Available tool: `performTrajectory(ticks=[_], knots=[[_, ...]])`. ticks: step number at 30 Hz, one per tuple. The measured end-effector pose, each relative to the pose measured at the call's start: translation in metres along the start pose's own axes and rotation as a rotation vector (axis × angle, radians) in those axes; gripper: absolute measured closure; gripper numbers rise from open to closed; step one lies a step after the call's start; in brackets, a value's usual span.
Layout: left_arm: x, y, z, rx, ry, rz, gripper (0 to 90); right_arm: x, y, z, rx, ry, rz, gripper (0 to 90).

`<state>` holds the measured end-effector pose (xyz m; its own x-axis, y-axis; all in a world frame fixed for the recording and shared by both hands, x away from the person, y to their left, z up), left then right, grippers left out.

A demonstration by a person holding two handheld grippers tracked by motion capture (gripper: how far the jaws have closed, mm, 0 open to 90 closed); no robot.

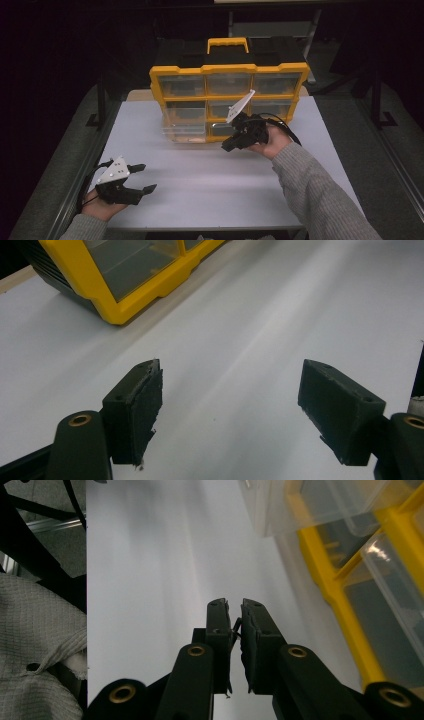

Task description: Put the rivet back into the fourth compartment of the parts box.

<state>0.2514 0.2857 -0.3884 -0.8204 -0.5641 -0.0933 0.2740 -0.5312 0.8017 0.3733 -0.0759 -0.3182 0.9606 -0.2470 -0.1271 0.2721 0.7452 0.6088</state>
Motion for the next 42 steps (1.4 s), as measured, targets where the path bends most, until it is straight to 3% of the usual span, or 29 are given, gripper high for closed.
performTrajectory(ticks=[6, 12, 24, 42], knots=[[-0.001, 0.000, 0.001, -0.012, 0.000, -0.014, 25.2, 0.000, 0.014, 0.012, 0.000, -0.008, 0.017, 81.7], [0.000, 0.000, 0.000, 0.000, 0.000, 0.002, 25.2, -0.001, 0.033, 0.025, -0.002, -0.026, 0.040, 81.6], [0.000, 0.000, 0.001, 0.005, 0.000, 0.002, 25.2, -0.007, 0.080, 0.040, -0.012, -0.057, 0.124, 81.6], [-0.002, -0.001, 0.002, -0.010, 0.000, -0.020, 25.1, -0.005, 0.132, 0.026, -0.023, -0.049, 0.163, 81.6]])
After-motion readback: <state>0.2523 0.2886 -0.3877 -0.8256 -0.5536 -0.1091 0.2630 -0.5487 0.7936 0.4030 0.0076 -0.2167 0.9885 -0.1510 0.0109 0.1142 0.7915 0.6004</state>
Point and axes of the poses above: each handheld gripper's, and its own axes: z roughly backward along the jaws, y roughly out of its top, x roughly to its right, the point moved 1 cm from there along -z, roughly forward along the jaws, and after that the axes turned 2 degrees about -z, right-handed, at the moved point
